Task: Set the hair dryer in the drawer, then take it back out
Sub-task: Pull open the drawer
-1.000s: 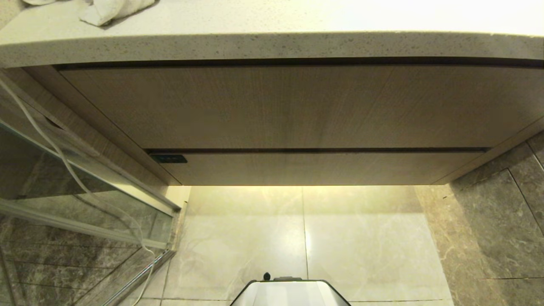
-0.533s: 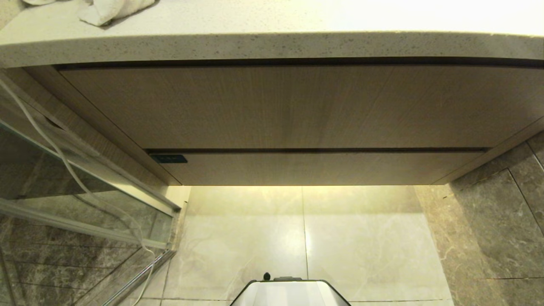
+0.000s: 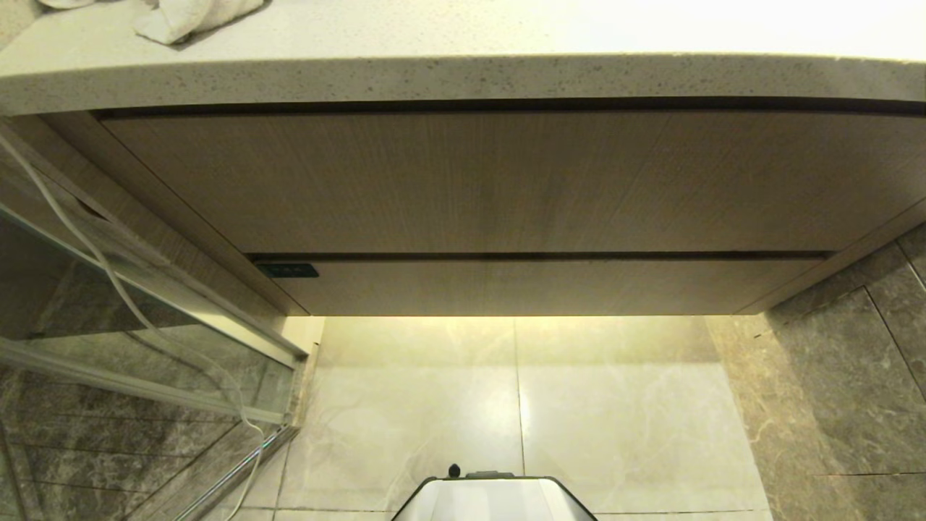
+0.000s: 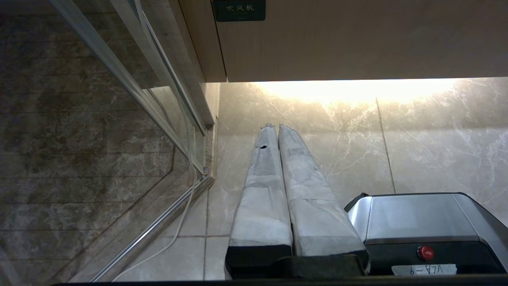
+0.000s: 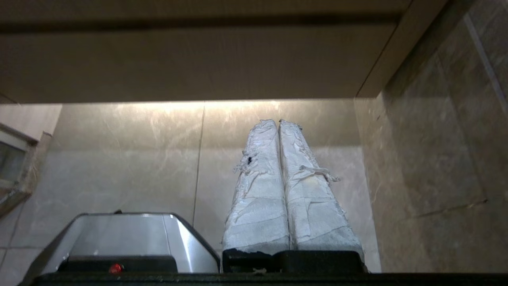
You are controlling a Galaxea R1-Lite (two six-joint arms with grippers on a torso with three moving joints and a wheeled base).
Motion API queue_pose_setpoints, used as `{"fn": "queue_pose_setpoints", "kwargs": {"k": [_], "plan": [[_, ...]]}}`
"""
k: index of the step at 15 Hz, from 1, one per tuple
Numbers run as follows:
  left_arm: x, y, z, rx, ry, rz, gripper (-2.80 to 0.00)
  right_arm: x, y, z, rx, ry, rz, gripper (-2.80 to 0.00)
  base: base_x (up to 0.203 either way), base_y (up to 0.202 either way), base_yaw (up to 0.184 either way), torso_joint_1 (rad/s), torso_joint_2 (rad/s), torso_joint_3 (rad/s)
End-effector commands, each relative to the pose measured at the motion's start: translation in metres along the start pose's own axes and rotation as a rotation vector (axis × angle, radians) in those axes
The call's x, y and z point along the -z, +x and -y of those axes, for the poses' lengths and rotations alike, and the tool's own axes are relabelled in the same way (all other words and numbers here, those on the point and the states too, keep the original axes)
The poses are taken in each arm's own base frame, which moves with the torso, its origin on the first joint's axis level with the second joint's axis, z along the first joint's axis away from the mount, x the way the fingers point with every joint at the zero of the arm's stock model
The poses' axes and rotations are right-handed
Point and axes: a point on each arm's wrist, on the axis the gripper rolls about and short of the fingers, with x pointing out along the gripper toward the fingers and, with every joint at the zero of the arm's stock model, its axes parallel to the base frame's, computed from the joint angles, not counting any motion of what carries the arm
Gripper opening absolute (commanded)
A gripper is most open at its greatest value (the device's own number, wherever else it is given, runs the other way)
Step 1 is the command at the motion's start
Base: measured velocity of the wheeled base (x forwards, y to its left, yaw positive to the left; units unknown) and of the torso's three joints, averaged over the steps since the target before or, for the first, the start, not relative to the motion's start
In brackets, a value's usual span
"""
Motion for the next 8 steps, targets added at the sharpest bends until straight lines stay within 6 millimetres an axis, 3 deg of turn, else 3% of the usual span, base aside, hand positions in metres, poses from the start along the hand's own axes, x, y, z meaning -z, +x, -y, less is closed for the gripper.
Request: {"fn": "queue_pose_setpoints", "kwargs": {"k": [1,5,8], "plan": [[0.000,0.000,0.000,0.000,0.000,0.000,-2.80,-0.050,-0.003,0.000,0.000,0.001,0.007,-2.80,0.000,0.000,0.000,0.000,0.00,0.000],[0.000,0.000,0.000,0.000,0.000,0.002,-2.80,-0.107,0.023,-0.002,-0.090,0.011,-0.165,-2.80,0.000,0.000,0.000,0.000,0.00,0.000],[0.000,0.000,0.000,0.000,0.000,0.002,-2.80,-0.130,0.058,-0.005,-0.192,0.024,-0.283,-2.80,0.000,0.000,0.000,0.000,0.00,0.000]]}}
